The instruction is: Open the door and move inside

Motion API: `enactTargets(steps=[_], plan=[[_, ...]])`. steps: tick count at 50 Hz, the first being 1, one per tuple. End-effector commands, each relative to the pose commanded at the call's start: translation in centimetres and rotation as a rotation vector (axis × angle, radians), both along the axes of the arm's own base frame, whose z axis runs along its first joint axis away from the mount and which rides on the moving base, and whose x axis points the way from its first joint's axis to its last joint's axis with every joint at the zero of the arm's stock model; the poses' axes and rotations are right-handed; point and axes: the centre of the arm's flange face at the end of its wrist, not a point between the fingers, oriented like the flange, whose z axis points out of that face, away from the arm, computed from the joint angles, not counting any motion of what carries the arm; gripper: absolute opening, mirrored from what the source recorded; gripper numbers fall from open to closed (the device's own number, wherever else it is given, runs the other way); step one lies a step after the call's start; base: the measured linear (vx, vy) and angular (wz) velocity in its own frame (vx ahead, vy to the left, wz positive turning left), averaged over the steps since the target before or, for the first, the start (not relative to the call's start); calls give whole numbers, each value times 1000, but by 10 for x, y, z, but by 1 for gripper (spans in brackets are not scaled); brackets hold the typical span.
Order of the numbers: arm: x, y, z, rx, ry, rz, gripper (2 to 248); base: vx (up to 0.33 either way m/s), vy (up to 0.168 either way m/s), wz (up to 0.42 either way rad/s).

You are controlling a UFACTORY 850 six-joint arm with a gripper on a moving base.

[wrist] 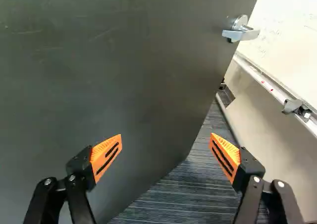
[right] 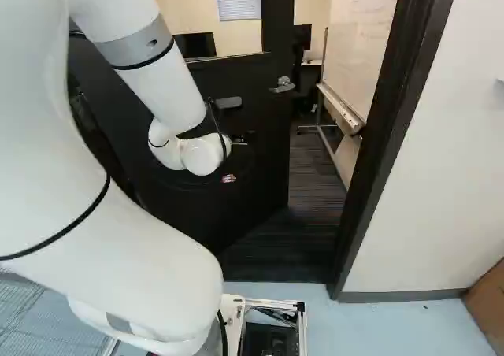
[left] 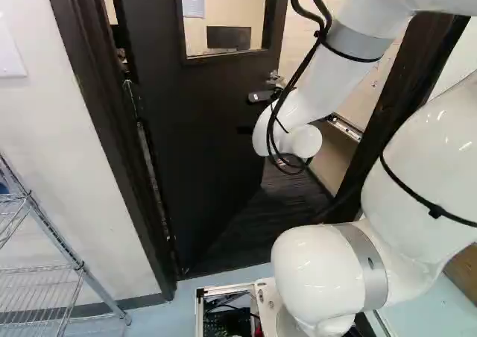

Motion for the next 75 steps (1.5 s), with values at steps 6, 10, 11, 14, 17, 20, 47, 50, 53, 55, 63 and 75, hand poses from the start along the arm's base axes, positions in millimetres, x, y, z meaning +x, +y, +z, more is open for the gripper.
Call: enactTargets(steps=[6, 10, 11, 14, 17, 20, 47, 50, 53, 55, 63, 75], plan=[[0, 0, 0, 0, 0, 0, 247, 63, 16, -80], [0, 0, 0, 0, 0, 0, 247, 57, 25, -17], [0, 0, 0, 0, 0, 0, 247, 62, 24, -23], [0, 0, 0, 0, 0, 0, 247, 55, 23, -14], [0, 0, 0, 0, 0, 0, 247, 60, 29, -14], [0, 0, 0, 0, 0, 0, 247, 63, 34, -8], [0, 0, 0, 0, 0, 0, 247, 67, 32, -14], [0, 0, 0, 0, 0, 0, 247, 67, 32, -14], [0, 0, 0, 0, 0, 0, 247, 70, 34, -14], [0, 0, 0, 0, 0, 0, 247, 72, 33, -17], [5, 2, 0, 0, 1, 5, 247, 49, 24, -8], [8, 3, 0, 2, 1, 6, 247, 0, 0, 0]])
